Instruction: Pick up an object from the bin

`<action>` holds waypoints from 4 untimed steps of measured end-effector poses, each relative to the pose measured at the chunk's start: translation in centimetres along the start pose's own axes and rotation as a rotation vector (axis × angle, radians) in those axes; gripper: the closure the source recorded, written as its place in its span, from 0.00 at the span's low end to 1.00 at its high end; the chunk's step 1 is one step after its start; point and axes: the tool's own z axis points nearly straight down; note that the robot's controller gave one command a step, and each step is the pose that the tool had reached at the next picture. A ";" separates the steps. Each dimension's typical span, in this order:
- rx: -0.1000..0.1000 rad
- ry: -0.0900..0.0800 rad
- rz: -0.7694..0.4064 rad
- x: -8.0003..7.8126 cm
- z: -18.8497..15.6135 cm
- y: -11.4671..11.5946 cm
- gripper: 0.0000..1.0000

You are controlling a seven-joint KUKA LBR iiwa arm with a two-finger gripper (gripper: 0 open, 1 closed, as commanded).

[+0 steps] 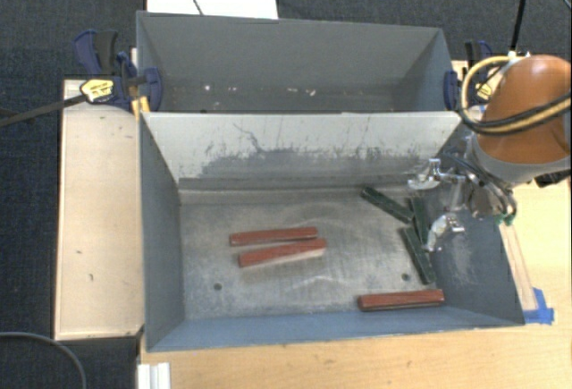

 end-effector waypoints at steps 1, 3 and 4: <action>-0.002 0.004 -0.203 0.2 6.7 -0.8 0.00; 0.001 -0.009 -0.243 -0.3 7.0 -0.8 0.00; 0.001 -0.008 -0.243 -0.2 7.0 -0.8 0.00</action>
Offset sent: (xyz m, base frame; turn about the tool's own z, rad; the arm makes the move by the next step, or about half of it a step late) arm 0.0242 -0.0121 -0.0740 -0.3487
